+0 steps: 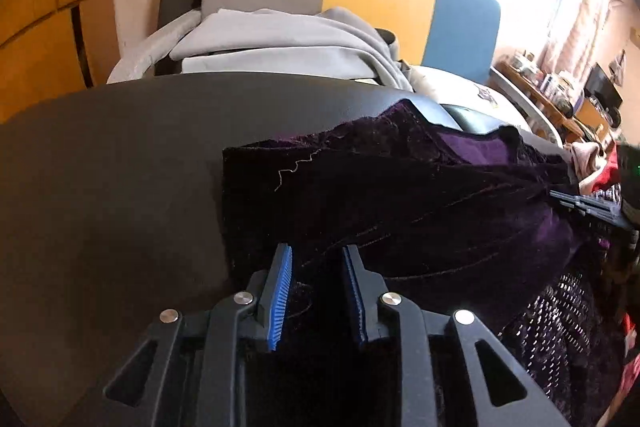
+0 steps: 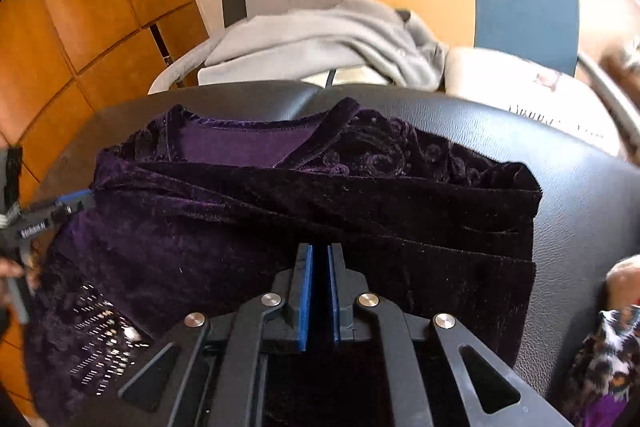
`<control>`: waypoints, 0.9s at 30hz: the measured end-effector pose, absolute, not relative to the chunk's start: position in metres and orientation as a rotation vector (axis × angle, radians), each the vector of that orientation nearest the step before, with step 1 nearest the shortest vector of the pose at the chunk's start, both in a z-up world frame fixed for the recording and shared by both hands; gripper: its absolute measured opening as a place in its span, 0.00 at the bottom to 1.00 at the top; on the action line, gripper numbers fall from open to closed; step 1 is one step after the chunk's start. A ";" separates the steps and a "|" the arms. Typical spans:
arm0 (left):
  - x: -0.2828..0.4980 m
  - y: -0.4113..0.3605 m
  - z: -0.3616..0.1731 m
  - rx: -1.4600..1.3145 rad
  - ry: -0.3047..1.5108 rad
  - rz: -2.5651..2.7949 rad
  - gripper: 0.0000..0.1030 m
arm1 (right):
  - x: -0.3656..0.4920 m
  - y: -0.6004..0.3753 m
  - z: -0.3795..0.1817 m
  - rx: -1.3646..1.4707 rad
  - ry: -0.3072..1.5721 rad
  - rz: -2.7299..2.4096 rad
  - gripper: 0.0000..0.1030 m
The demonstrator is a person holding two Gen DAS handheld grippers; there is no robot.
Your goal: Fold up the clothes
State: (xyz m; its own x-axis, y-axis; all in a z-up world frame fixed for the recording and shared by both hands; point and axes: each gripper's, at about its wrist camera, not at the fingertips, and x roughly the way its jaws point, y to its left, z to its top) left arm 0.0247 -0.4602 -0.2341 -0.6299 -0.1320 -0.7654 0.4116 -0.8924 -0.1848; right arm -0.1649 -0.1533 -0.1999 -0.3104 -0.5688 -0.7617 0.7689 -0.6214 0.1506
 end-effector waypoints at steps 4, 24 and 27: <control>0.070 -0.457 -0.213 1.072 0.573 -2.522 0.33 | -0.168 -0.148 -0.192 1.089 0.245 -2.007 0.18; 0.268 -0.347 -0.241 1.171 0.939 -2.587 0.57 | -0.013 0.113 -0.211 1.362 -0.389 -1.718 0.87; 0.276 -0.334 -0.242 1.211 0.951 -2.587 0.57 | 0.000 0.112 -0.216 1.342 -0.412 -1.661 0.87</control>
State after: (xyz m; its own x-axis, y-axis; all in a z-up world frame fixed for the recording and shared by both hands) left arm 0.2763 -0.3338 -0.2422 -0.6693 0.1411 -0.7294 0.3651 -0.7926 -0.4883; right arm 0.0003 0.1121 -0.2157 0.0294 -0.8119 -0.5830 0.4451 -0.5116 0.7349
